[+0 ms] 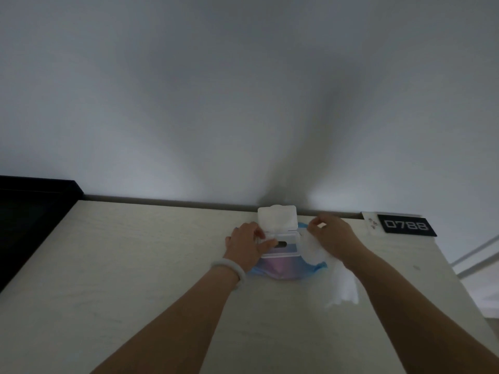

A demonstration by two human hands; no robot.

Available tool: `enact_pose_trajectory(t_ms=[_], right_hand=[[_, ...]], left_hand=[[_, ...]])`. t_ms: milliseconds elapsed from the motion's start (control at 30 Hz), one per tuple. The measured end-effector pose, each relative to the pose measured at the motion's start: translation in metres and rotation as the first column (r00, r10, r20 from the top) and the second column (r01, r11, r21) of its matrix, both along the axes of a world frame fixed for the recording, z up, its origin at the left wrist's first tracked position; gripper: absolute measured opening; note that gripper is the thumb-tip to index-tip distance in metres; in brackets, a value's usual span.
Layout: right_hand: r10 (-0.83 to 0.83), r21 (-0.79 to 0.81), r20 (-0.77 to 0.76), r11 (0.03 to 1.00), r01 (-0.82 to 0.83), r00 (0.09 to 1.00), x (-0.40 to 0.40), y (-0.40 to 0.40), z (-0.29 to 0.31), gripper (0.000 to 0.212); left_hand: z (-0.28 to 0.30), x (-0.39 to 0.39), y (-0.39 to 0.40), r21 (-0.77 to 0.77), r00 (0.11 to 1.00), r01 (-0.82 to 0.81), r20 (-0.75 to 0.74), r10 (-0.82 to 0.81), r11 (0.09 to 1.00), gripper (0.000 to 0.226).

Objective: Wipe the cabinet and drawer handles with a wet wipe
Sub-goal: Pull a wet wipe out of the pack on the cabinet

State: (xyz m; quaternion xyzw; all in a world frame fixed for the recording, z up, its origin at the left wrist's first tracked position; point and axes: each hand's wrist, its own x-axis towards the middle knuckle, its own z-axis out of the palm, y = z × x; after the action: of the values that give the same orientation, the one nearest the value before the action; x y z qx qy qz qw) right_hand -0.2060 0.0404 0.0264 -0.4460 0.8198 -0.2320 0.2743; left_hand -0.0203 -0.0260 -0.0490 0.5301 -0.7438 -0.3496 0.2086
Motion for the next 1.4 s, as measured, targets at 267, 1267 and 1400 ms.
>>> enact_pose_trajectory(t_ms=[267,1267,1400], right_hand=[[0.070,0.105,0.085,0.991,-0.078,0.994,-0.004,-0.003,-0.020,0.067],[0.231,0.158,0.215,0.951,-0.267,0.949,-0.013,0.000,-0.013,0.034],[0.314,0.113,-0.142,0.947,-0.300,0.939,0.003,0.001,-0.017,0.027]], left_hand=[[0.000,0.005,0.017,-0.094,0.879,0.327,0.397,-0.266,0.940,0.032],[0.021,0.001,0.000,0.171,0.963,0.030,-0.271,0.017,0.985,0.022],[0.006,0.001,0.006,0.033,0.986,0.146,0.072,-0.148,0.989,0.031]])
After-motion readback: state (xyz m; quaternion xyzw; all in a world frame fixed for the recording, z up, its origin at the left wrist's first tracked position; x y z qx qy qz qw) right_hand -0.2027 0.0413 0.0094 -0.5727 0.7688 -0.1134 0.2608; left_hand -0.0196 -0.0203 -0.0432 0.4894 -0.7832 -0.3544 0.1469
